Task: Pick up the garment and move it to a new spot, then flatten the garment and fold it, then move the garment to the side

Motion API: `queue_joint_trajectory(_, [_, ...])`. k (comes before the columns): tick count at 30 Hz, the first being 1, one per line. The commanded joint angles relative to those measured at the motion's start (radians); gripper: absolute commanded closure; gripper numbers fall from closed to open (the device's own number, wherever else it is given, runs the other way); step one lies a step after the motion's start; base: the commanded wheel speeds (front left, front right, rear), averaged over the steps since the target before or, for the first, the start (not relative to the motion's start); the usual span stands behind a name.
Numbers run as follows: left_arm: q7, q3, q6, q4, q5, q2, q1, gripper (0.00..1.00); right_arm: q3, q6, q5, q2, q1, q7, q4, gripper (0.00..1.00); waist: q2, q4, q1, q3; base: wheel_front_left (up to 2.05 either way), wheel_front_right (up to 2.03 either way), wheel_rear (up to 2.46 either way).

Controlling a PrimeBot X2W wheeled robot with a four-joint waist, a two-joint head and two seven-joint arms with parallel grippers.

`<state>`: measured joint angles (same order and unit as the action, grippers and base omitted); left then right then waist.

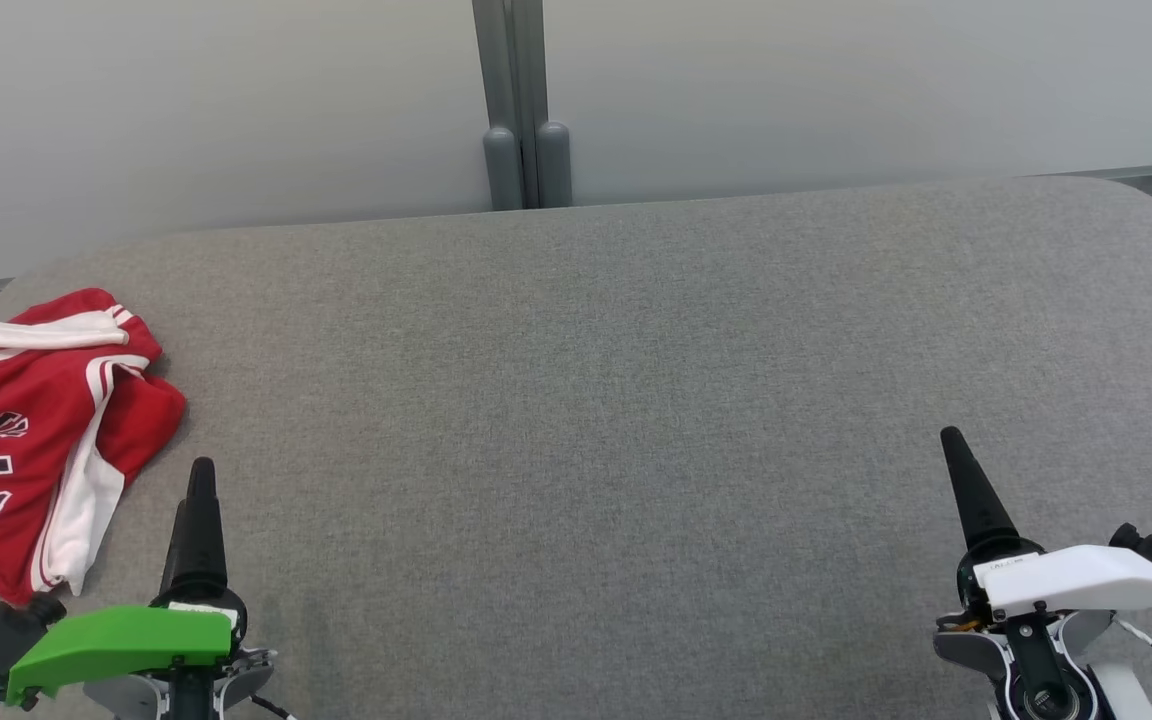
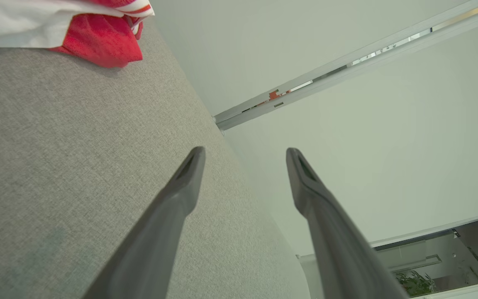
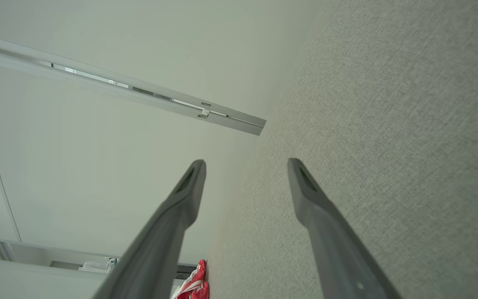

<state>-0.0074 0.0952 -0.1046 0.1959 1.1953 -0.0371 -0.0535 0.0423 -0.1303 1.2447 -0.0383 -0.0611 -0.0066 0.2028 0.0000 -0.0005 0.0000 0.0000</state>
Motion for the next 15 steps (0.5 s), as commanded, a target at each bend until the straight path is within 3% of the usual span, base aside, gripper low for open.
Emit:
queue_joint_trajectory(1, [-0.012, -0.004, 0.004, -0.024, -0.060, -0.007, -0.012, 0.00, -0.007, 0.000, -0.047, -0.007, -0.005, -0.012, -0.025, 0.00, 0.0000, 0.000, 0.0000, 0.000, 0.00, 0.00, 0.00])
queue_joint_trajectory(15, [-0.062, -0.034, 0.030, -0.046, -0.367, -0.020, 0.003, 0.00, -0.042, 0.000, -0.286, -0.008, 0.005, -0.063, -0.046, 0.00, 0.0000, 0.000, 0.0000, -0.004, 0.00, 0.00, 0.00])
